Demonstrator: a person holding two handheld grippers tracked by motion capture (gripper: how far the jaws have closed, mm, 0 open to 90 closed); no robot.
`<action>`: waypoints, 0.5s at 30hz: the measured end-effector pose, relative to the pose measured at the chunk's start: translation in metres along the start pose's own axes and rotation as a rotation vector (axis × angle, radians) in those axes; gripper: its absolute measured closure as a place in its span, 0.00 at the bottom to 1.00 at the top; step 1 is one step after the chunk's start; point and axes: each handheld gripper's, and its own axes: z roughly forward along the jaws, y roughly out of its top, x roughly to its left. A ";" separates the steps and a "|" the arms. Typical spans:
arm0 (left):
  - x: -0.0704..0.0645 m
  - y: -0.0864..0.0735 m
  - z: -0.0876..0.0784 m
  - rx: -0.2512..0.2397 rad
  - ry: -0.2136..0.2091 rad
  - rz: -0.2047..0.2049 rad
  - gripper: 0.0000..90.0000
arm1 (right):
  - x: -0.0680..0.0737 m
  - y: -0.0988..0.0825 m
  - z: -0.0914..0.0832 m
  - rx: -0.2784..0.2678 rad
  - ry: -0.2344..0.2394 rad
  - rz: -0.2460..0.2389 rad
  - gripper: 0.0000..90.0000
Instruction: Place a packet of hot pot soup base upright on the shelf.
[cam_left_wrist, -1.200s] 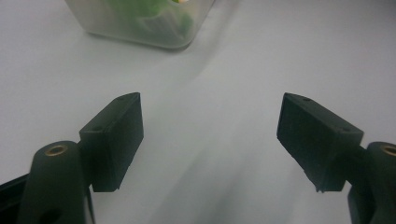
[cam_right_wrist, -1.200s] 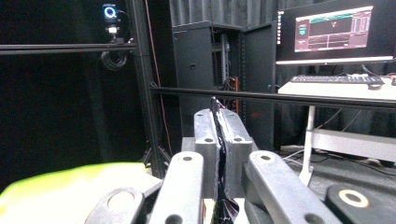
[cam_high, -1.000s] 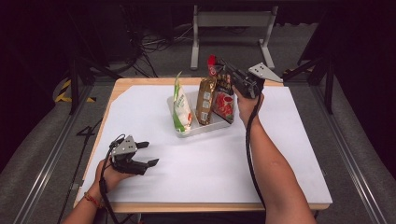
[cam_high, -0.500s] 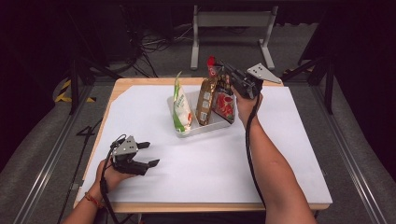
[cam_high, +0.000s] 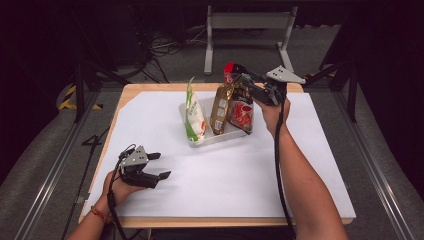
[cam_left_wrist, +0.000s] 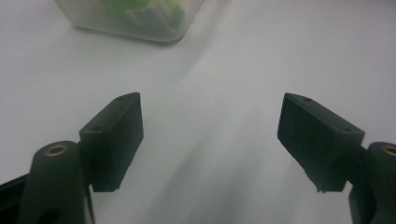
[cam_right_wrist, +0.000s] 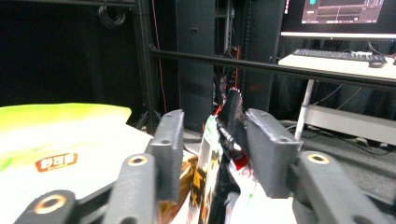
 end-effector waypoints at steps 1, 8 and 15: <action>0.000 0.000 0.000 0.000 0.001 0.000 0.26 | 0.000 0.001 -0.002 0.011 0.003 0.010 0.57; 0.000 0.000 0.001 0.004 0.000 -0.003 0.26 | -0.005 0.003 -0.008 0.111 -0.061 0.011 0.40; 0.000 -0.001 0.002 0.010 -0.009 -0.005 0.26 | -0.017 -0.004 0.006 0.245 -0.016 0.054 0.37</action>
